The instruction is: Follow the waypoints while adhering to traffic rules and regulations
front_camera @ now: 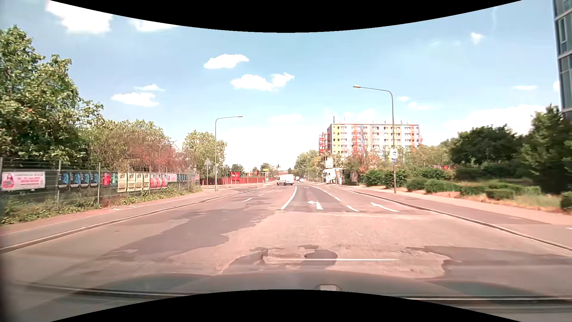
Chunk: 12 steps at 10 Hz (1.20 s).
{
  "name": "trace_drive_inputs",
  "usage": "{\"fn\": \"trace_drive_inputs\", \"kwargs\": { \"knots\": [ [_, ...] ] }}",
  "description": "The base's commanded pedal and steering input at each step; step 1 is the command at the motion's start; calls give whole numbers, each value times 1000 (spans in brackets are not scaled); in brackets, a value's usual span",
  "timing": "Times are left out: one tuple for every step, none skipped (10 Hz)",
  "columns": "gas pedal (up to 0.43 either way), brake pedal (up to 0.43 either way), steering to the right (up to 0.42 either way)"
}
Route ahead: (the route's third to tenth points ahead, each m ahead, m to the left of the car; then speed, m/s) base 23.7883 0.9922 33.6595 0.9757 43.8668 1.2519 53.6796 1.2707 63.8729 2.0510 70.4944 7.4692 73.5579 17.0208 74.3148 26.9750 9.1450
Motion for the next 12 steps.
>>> {"fn": "trace_drive_inputs", "kwargs": {
  "knots": [
    [0, 0, -14],
    [0, 0, 0],
    [0, 0, 12],
    [0, 0, 18],
    [0, 0, 20],
    [0, 0, 29],
    [0, 0, 31],
    [0, 0, 24],
    [0, 0, 24],
    [0, 0, 22],
    [0, 0, 16],
    [0, 0, 10]
  ]
}}
